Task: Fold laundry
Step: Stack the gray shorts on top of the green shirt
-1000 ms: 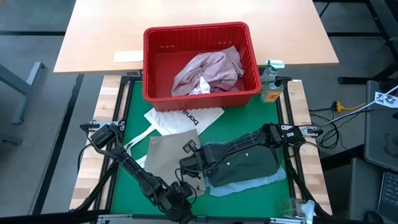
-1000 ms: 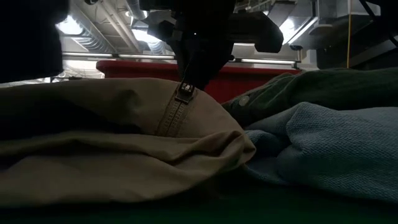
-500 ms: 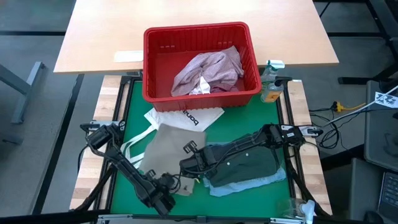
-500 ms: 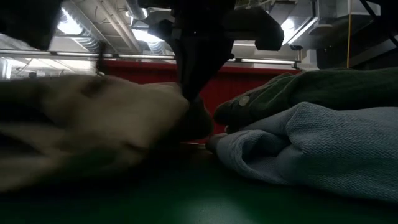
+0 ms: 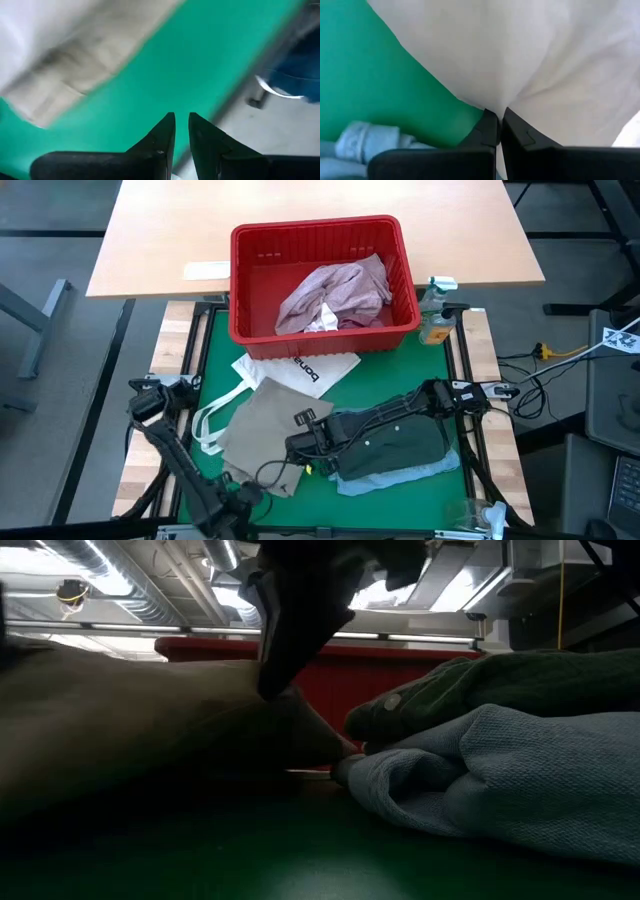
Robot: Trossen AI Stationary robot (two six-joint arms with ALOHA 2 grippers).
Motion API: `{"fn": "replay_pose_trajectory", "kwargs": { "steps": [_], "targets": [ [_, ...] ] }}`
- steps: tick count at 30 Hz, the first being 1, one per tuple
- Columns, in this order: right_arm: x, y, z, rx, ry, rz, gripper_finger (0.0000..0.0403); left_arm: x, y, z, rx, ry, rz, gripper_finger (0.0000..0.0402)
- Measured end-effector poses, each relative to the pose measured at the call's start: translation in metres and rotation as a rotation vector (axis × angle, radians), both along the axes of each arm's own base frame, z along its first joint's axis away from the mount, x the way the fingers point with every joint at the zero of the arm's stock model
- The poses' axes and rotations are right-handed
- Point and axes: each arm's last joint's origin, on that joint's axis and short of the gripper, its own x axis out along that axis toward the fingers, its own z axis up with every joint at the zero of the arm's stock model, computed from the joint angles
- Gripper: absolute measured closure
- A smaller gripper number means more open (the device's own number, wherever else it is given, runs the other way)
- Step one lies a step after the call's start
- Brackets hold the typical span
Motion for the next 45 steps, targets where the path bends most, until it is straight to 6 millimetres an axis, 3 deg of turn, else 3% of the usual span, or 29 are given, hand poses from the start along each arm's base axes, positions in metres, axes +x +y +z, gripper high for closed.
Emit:
{"fn": "replay_pose_trajectory", "kwargs": {
  "steps": [5, 8, 11, 16, 24, 29, 38, 45],
  "targets": [
    [0.004, 0.003, 0.001, 0.063, -0.037, -0.012, 0.0398, -0.002, -0.023, 0.032, 0.007, -0.297, 0.01, 0.0351],
    [0.006, 0.004, 0.002, 0.077, -0.06, -0.009, 0.0398, 0.004, -0.023, 0.037, 0.102, -0.508, 0.064, 0.0351],
    [0.008, 0.004, 0.003, 0.083, -0.078, -0.008, 0.0398, 0.011, -0.019, 0.039, 0.163, -0.605, 0.099, 0.0351],
    [0.008, 0.004, 0.003, 0.082, -0.08, -0.002, 0.0372, 0.026, -0.007, 0.039, 0.169, -0.581, 0.127, 0.0351],
    [0.006, 0.002, 0.002, 0.032, -0.064, -0.016, 0.0255, 0.046, 0.01, 0.037, 0.151, -0.513, 0.147, 0.0351],
    [-0.004, -0.003, -0.001, -0.057, 0.029, -0.034, 0.021, 0.052, 0.016, 0.038, 0.156, -0.511, 0.169, 0.0351],
    [-0.013, -0.006, -0.005, -0.072, 0.131, -0.027, 0.019, 0.065, 0.024, 0.03, 0.169, -0.518, 0.166, 0.0351],
    [-0.017, -0.006, -0.025, -0.075, 0.17, -0.006, 0.0189, 0.071, 0.033, 0.02, 0.191, -0.495, 0.131, 0.0351]
  ]
}}
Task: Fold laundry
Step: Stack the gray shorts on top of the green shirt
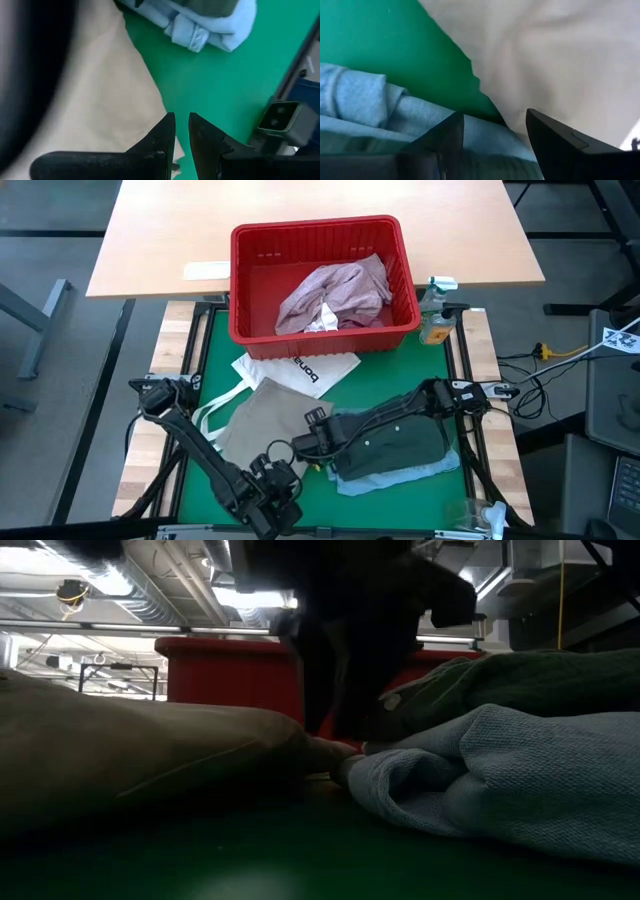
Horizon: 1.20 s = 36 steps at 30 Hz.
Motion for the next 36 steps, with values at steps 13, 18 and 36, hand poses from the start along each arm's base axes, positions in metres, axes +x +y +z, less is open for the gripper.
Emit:
{"fn": "replay_pose_trajectory", "kwargs": {
  "steps": [13, 18, 36],
  "targets": [
    [0.004, 0.001, -0.02, 0.007, -0.05, 0.045, 0.0189, 0.019, 0.015, -0.027, -0.1, 0.028, -0.104, 0.0265],
    [0.003, -0.001, -0.025, -0.009, -0.039, 0.056, 0.0189, 0.021, 0.022, -0.041, -0.103, 0.038, -0.127, 0.0217],
    [0.012, -0.007, -0.033, -0.003, -0.099, 0.035, 0.0189, -0.004, 0.039, -0.083, -0.181, 0.285, -0.144, 0.0203]
  ]
}}
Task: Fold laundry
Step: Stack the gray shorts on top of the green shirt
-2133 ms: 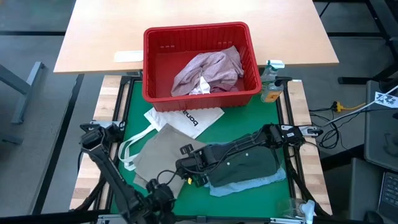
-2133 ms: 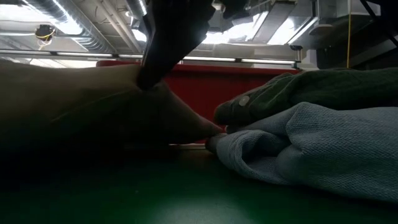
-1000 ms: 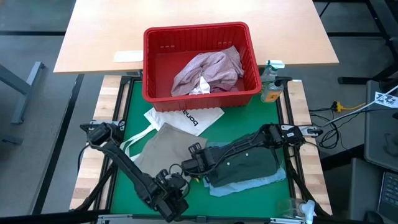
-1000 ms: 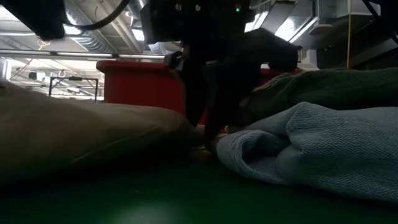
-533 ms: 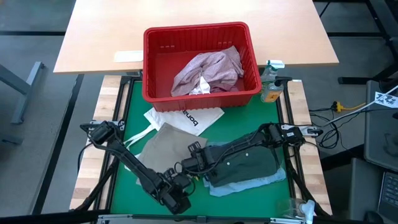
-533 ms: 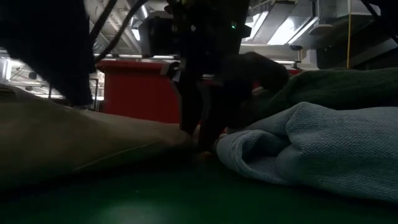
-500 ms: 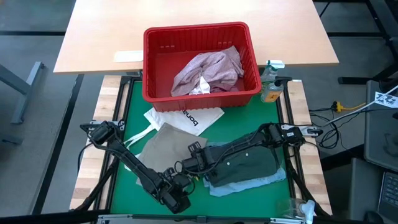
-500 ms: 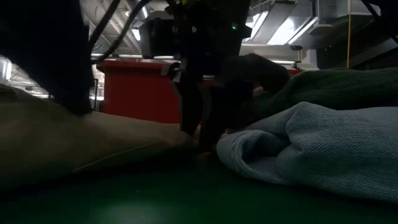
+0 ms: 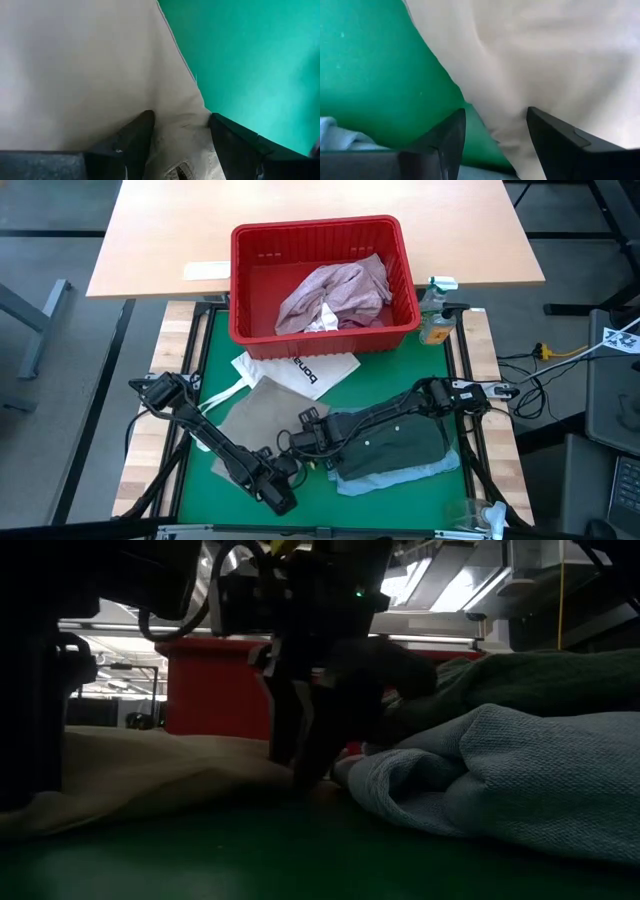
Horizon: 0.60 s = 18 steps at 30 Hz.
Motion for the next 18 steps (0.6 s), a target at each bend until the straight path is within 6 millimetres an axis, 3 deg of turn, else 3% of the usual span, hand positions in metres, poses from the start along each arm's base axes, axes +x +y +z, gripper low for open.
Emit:
{"fn": "replay_pose_trajectory", "kwargs": {
  "steps": [9, 18],
  "targets": [
    [0.002, 0.004, -0.003, 0.059, -0.005, 0.019, 0.0189, -0.015, -0.002, -0.002, -0.059, 0.202, -0.047, 0.0227],
    [0.007, 0.005, -0.006, 0.062, -0.038, 0.052, 0.0189, -0.015, -0.005, 0.002, -0.109, 0.223, 0.019, 0.0244]
  ]
}}
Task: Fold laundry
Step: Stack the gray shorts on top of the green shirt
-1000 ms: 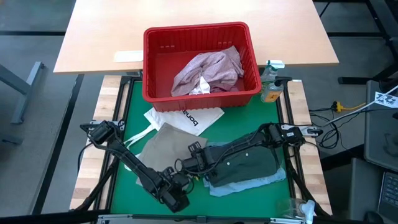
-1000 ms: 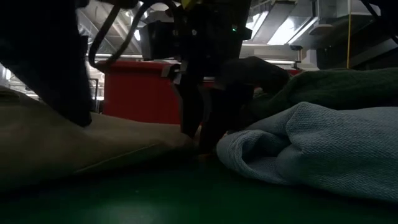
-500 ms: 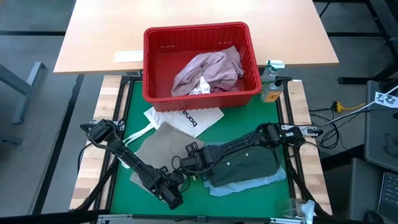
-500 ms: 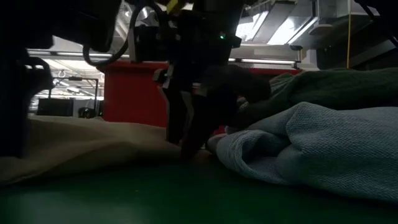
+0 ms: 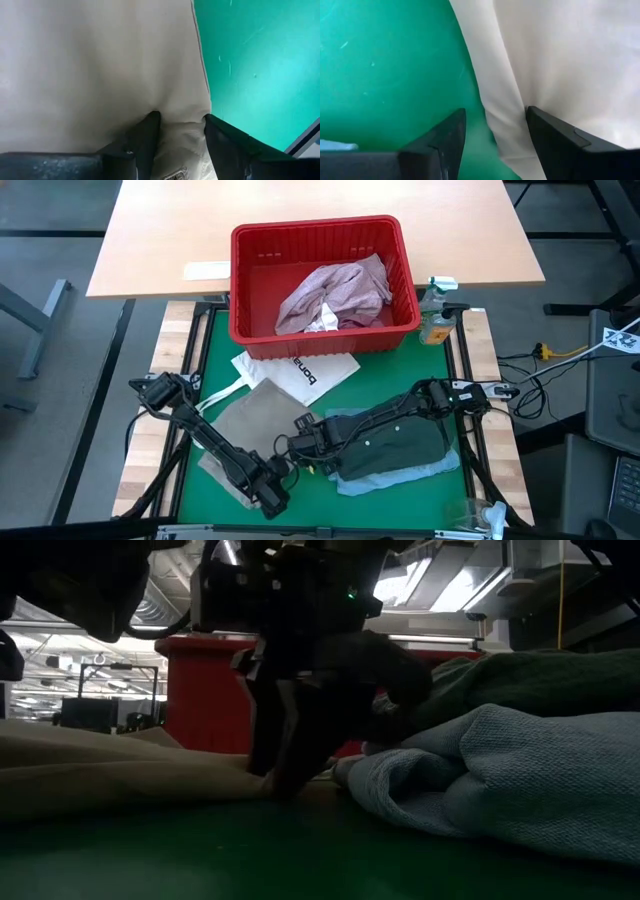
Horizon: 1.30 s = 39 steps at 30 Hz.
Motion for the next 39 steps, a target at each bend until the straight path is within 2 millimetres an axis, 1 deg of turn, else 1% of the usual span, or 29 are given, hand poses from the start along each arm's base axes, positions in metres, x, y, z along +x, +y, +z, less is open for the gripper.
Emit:
{"fn": "replay_pose_trajectory", "kwargs": {
  "steps": [10, 16, 22, 26, 28, 34, 36, 39],
  "targets": [
    [0.0, 0.0, 0.0, -0.007, 0.0, 0.016, 0.0189, 0.02, -0.002, 0.019, -0.061, -0.064, 0.027, 0.0245],
    [0.0, 0.0, 0.0, -0.007, 0.0, 0.015, 0.0189, 0.023, -0.004, 0.023, -0.061, -0.085, 0.057, 0.0245],
    [0.0, 0.0, 0.0, -0.008, 0.002, 0.014, 0.0189, 0.021, -0.006, 0.023, -0.014, -0.132, 0.09, 0.0245],
    [0.0, 0.0, 0.0, -0.009, 0.004, 0.014, 0.0189, 0.019, -0.012, 0.016, 0.03, -0.151, 0.072, 0.0245],
    [0.0, 0.0, 0.0, -0.009, 0.004, 0.014, 0.0189, 0.017, -0.016, 0.008, 0.051, -0.139, 0.058, 0.0245],
    [0.0, -0.003, 0.0, -0.009, 0.006, 0.011, 0.0193, 0.015, -0.021, -0.003, 0.075, -0.11, 0.047, 0.0246],
    [0.0, -0.003, 0.0, -0.011, 0.006, 0.011, 0.0206, 0.014, -0.02, -0.006, 0.073, -0.08, 0.068, 0.0253],
    [0.001, -0.004, 0.0, -0.024, 0.004, 0.031, 0.0245, 0.012, -0.018, -0.006, 0.089, -0.047, 0.094, 0.0278]
  ]
}}
